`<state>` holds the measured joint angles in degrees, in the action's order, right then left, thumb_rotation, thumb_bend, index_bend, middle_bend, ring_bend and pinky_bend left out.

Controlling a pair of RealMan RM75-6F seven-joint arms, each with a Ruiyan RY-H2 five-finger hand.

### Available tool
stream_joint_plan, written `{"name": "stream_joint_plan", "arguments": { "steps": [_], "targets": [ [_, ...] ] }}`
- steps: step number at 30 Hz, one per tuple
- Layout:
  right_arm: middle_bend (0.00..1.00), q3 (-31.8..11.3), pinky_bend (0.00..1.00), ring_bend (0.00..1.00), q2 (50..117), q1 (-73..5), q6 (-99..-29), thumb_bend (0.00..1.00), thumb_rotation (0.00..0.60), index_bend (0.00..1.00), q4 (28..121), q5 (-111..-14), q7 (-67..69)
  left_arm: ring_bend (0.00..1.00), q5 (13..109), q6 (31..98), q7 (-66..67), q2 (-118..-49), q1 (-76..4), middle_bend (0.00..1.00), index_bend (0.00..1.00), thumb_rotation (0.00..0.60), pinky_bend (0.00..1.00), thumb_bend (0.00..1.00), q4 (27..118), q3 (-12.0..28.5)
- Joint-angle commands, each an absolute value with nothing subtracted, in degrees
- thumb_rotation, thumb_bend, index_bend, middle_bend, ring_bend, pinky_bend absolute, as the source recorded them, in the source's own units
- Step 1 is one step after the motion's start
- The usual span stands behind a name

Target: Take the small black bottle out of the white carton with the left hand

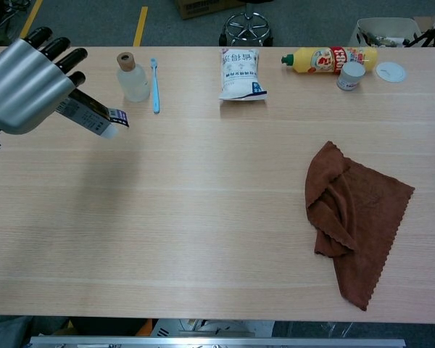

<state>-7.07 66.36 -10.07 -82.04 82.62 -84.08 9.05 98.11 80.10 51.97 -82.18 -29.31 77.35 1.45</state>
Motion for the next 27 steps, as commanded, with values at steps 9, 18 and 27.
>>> {"name": "stream_joint_plan", "arguments": {
  "steps": [9, 18, 27],
  "targets": [
    [0.15, -7.03, 0.18, 0.11, 66.45, -10.05, -81.98, 0.12, 0.6, 0.22, 82.59, -84.01, 9.01, 0.28, 99.76, 81.89, 51.9, -83.39, -28.88, 0.29, 0.59, 0.6, 0.3, 0.08, 73.38, 2.48],
    [0.15, -6.98, 0.18, 0.11, 66.64, -10.0, -81.91, 0.12, 0.6, 0.22, 82.35, -83.95, 9.23, 0.28, 100.13, 82.06, 51.12, -84.09, -28.64, 0.29, 0.55, 0.6, 0.3, 0.08, 71.6, 2.79],
    [0.15, -6.96, 0.18, 0.11, 66.75, -9.99, -81.81, 0.12, 0.6, 0.22, 82.25, -83.87, 9.29, 0.28, 99.74, 81.85, 50.46, -84.36, -28.26, 0.28, 0.54, 0.6, 0.3, 0.08, 70.72, 3.09]
  ]
}}
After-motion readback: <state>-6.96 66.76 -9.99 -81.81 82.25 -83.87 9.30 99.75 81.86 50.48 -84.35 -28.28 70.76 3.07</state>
